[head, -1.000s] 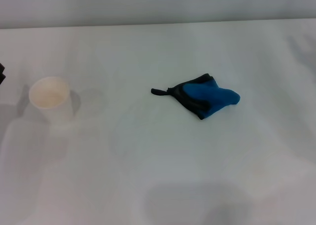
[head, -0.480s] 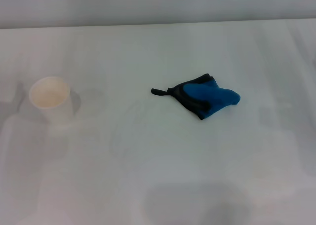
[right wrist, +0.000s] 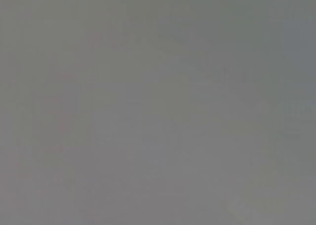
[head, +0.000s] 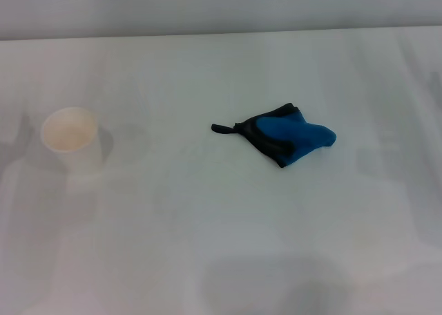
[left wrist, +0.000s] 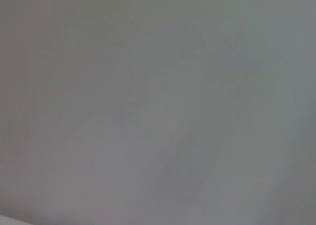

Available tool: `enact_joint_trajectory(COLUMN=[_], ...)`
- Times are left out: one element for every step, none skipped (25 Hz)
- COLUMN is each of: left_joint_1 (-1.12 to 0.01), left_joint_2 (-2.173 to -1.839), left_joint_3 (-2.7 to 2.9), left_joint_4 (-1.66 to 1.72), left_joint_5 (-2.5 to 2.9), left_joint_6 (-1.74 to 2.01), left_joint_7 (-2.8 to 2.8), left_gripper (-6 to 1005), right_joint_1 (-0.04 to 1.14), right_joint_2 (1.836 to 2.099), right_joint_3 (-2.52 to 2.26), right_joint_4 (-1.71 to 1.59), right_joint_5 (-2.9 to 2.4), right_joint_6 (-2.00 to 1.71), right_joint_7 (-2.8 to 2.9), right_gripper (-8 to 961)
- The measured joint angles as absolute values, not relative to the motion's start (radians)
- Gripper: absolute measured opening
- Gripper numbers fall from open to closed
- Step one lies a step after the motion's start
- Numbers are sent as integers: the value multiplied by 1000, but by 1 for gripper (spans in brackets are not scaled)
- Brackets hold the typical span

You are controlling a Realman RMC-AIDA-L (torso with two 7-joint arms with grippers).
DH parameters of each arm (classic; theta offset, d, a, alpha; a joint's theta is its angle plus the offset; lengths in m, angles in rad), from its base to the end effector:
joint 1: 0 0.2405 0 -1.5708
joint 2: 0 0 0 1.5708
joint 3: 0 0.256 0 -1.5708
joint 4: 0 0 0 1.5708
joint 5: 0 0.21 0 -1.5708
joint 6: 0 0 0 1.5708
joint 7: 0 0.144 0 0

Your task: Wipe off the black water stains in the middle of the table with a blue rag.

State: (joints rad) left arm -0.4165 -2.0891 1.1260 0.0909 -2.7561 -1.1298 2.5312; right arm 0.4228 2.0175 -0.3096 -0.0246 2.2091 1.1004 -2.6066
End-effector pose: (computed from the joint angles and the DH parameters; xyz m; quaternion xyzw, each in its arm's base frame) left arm -0.3562 0.3236 0.0009 -0.6519 -0.3627 -0.3638 0.5578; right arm 0.4035 0.3170 0.0550 -0.5613 0.3815 0.3289 0.6567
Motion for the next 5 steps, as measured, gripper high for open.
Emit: enact_joint_trajectory(left_joint_1=[-417,-417,-418,-419,-423], left_joint_2=[-2089,-2089,-2088,-2088,-2088], left_joint_3=[1126,1126,1126,1126,1126], left_joint_4=[93,94,97,97,97], left_joint_5=[-2760,-2762,-2764,-2765,-2768], left_joint_6=[-1131,-1134,-1138,-1140,-1141], left_joint_7=[2530,2530,2530,2529,2529], left_gripper=[884,884,884,884,884], right_joint_1=[424,424,423,422,421], right_joint_2=[2017,2017,2017,2017,2017], right_joint_3=[-310,-310,-311,-311,-311], right_joint_4=[-20,-16,-13,-10,-6], right_joint_5=[2207,2205,2203,2200,2198], right_joint_6=[1100,1100,1100,1100,1099], right_joint_7=[-2606,-2605,-2604,-2603,-2602], right_gripper=[865,865,865,865,865])
